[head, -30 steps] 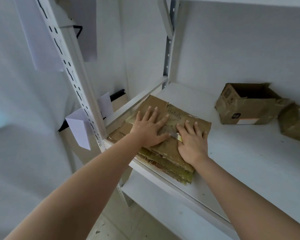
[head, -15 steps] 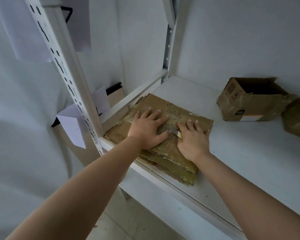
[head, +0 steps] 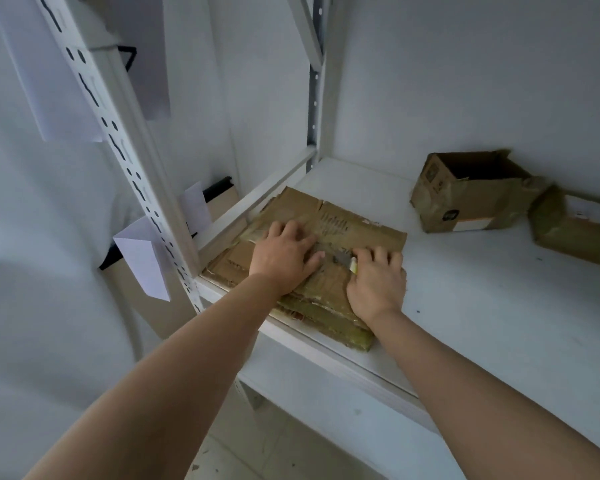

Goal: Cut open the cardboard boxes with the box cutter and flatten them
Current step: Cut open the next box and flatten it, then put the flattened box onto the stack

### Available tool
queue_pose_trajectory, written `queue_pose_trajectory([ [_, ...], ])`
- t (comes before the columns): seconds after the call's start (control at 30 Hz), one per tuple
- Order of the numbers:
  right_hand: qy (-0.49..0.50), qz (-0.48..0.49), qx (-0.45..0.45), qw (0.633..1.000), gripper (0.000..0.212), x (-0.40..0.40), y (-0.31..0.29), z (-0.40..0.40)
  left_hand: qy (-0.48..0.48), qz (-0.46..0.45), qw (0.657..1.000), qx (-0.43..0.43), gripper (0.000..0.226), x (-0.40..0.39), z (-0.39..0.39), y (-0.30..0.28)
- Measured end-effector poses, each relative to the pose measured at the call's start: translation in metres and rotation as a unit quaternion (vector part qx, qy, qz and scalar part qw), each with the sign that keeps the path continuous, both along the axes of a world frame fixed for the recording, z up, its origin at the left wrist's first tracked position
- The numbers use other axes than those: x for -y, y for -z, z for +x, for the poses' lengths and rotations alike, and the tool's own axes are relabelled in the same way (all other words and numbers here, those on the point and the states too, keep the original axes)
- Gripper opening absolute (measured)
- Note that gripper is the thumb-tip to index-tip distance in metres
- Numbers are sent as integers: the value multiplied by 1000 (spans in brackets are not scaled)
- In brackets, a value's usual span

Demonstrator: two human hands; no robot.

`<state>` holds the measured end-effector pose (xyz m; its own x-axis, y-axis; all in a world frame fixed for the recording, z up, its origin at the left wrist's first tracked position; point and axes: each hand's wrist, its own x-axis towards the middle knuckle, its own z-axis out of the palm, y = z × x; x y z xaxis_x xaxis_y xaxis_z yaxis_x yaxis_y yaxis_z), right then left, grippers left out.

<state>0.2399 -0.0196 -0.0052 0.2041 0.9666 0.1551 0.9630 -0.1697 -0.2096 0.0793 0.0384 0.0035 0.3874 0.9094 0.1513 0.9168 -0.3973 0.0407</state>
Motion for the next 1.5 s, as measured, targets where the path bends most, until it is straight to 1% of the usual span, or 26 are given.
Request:
queue_pose_trajectory([
  [0.07, -17, -16, -54, 998, 39, 0, -9, 8, -3, -71, 997, -14, 70, -2, 1, -13],
  [0.13, -21, -10, -139, 990, 32, 1, -20, 18, -6, -117, 992, -36, 85, 0, 2, -23],
  [0.2, -18, 14, -201, 979, 27, 6, -27, 28, -1, -124, 989, -83, 97, 9, 7, -29],
  [0.23, -19, 18, -216, 976, 25, 10, -29, 31, 2, -119, 988, -102, 99, 14, 10, -31],
  [0.3, -16, 25, -230, 973, 26, 20, -29, 35, 1, -105, 989, -106, 96, 20, 16, -36],
  [0.37, -7, 52, -238, 970, 25, 28, -26, 40, 11, -80, 993, -85, 90, 22, 19, -44],
  [0.43, 6, 84, -238, 968, 25, 35, -27, 46, 34, -35, 997, -58, 82, 24, 24, -52],
  [0.5, 16, 96, -234, 967, 26, 41, -29, 53, 50, -5, 997, -50, 80, 28, 32, -57],
  [0.53, 18, 97, -232, 968, 26, 45, -30, 57, 55, -7, 997, -63, 81, 30, 36, -58],
  [0.63, 22, 99, -232, 967, 25, 56, -31, 73, 46, -51, 989, -131, 85, 33, 44, -62],
  [0.67, 27, 99, -233, 967, 24, 60, -31, 80, 39, -52, 989, -135, 86, 33, 46, -64],
  [0.73, 41, 104, -232, 966, 21, 68, -30, 95, 37, -23, 992, -120, 84, 36, 56, -69],
  [0.8, 62, 109, -234, 964, 19, 79, -31, 114, 55, -1, 993, -107, 80, 40, 75, -76],
  [0.93, 92, 118, -239, 959, 19, 104, -35, 158, 113, -13, 990, -82, 71, 50, 129, -77],
  [1.1, 149, 119, -224, 956, 23, 134, -40, 225, 167, -18, 983, -69, 71, 66, 198, -64],
  [1.2, 175, 118, -233, 949, 21, 151, -37, 256, 209, -17, 977, -46, 70, 75, 238, -62],
  [1.33, 207, 132, -220, 944, 20, 180, -36, 287, 270, -22, 962, -12, 66, 95, 292, -62],
  [1.4, 229, 144, -224, 936, 18, 198, -38, 301, 312, -21, 950, 11, 63, 111, 317, -60],
  [1.5, 271, 165, -218, 923, 17, 230, -34, 314, 383, -29, 922, 43, 58, 135, 346, -51],
])
